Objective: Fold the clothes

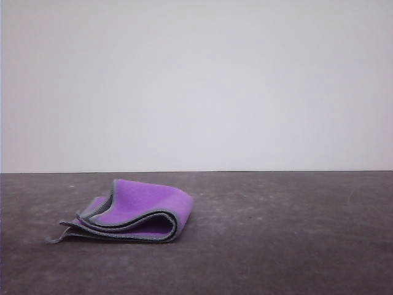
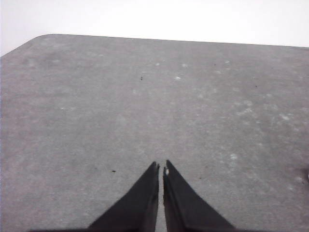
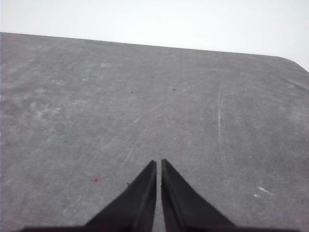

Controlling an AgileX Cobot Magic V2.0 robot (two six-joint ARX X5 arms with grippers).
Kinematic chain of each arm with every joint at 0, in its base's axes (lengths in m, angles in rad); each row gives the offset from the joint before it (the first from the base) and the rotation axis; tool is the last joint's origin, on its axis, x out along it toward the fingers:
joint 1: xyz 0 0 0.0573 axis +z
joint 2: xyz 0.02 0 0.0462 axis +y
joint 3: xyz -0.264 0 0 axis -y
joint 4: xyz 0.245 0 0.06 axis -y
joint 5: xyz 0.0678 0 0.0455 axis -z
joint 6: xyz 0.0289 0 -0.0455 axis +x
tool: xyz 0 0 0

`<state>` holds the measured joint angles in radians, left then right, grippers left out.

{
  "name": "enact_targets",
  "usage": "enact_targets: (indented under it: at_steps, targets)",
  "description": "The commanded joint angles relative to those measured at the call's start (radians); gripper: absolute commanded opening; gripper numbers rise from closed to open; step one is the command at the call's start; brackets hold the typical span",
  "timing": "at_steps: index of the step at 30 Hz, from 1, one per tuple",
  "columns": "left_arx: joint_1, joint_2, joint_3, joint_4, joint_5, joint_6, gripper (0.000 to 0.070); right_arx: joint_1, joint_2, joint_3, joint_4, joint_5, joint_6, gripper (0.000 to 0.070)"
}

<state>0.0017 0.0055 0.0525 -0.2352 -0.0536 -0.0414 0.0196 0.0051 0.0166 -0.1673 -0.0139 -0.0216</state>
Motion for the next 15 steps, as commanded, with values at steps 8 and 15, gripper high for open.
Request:
enact_targets:
  at_steps: [8,15]
  targets:
    - [0.001,-0.001,-0.016,-0.011,-0.002,0.002,0.0005,0.002,-0.002,-0.005,0.013,0.004,0.011,0.0016]
    - [0.001,-0.001,-0.016,-0.010,-0.002,0.002,0.0005,0.002,-0.002,-0.005,0.013,0.004,0.011,0.0016]
